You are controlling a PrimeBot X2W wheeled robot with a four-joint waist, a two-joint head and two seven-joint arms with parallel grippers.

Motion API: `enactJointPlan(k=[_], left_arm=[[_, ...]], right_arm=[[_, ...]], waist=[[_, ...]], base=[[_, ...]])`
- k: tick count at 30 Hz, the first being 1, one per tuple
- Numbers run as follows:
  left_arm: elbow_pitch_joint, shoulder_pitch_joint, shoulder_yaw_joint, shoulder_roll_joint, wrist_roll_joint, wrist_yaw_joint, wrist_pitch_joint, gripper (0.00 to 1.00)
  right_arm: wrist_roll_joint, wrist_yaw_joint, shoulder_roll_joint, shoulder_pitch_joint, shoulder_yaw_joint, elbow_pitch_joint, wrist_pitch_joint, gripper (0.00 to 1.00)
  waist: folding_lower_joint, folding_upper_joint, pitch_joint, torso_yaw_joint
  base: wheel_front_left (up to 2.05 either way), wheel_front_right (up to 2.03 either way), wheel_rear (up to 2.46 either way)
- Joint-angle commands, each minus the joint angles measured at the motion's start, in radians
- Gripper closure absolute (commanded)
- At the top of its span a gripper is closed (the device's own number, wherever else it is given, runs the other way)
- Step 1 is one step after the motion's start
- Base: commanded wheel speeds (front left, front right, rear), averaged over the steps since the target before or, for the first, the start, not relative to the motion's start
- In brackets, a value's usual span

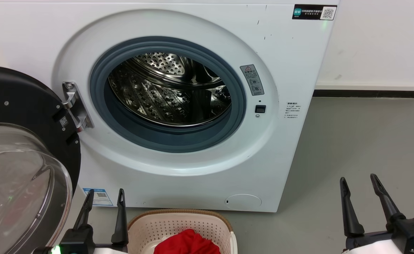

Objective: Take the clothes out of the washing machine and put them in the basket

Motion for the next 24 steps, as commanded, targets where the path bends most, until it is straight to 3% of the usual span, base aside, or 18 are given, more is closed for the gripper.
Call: enactJointPlan(k=[1, 5, 6, 10, 24], left_arm=[[0.003, 0.006, 0.006, -0.005, -0.001, -0.003, -0.003, 0.0], [0.017, 0.002, 0.007, -0.01, -0.011, -0.02, -0.003, 0.0], [0.02, 0.0, 0.008, -0.005, -0.01, -0.02, 0.001, 1.0], [0.059, 0.008, 0.011, -0.007, -0.021, -0.021, 0.01, 1.0], [0.087, -0.039, 0.034, -0.011, -0.307, -0.042, 0.08, 1.0]], right_arm=[[-0.006, -0.001, 0.0, 0.004, 0.0, 0.004, -0.002, 0.0], [-0.009, -0.001, 0.0, -0.001, 0.003, 0.008, -0.002, 0.0], [0.0, 0.0, 0.0, 0.0, 0.002, 0.009, 0.0, 1.0], [0.014, 0.0, 0.001, 0.009, 0.004, 0.044, 0.005, 1.0], [0.326, 0.0, -0.01, -0.038, 0.005, 0.084, 0.063, 1.0]], waist=[[0.0, -0.0001, 0.0, -0.001], [0.0, -0.0001, 0.001, -0.004], [0.0001, -0.0001, 0.001, -0.004], [0.0001, -0.0001, 0.001, -0.004], [0.0, -0.0001, 0.009, -0.006]], base=[[0.0, 0.0, 0.0], [0.0, 0.0, 0.0], [0.0, 0.0, 0.0], [0.0, 0.0, 0.0], [0.0, 0.0, 0.0]])
